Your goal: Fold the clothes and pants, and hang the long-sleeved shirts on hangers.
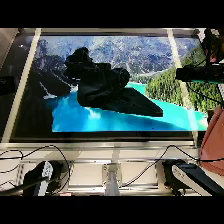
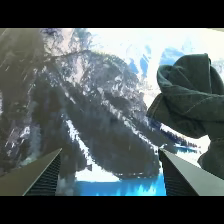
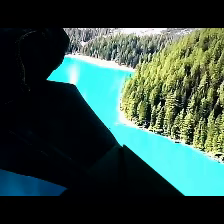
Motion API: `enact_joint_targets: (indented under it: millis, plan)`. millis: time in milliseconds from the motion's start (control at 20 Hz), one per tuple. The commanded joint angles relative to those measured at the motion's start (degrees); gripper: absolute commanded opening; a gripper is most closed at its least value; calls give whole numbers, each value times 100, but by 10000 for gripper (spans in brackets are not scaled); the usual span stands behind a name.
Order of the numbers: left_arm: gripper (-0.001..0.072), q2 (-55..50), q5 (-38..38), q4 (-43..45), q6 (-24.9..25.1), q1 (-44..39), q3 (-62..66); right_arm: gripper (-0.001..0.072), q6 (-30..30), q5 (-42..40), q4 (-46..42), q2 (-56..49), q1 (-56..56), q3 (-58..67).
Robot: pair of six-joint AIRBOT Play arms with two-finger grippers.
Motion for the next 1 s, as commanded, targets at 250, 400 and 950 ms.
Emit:
enact_joint_targets:
  millis: [250,400,950]
  plan:
    - [700,2,2,2,0,7,-2,44,0,2,0,2,2,7]
    - [700,2,2,2,0,7,-2,44,2,2,0,2,4,7]
    - [700,-710,-1379,-490,-92,-568,-13,44,39,-671,240,2,4,7]
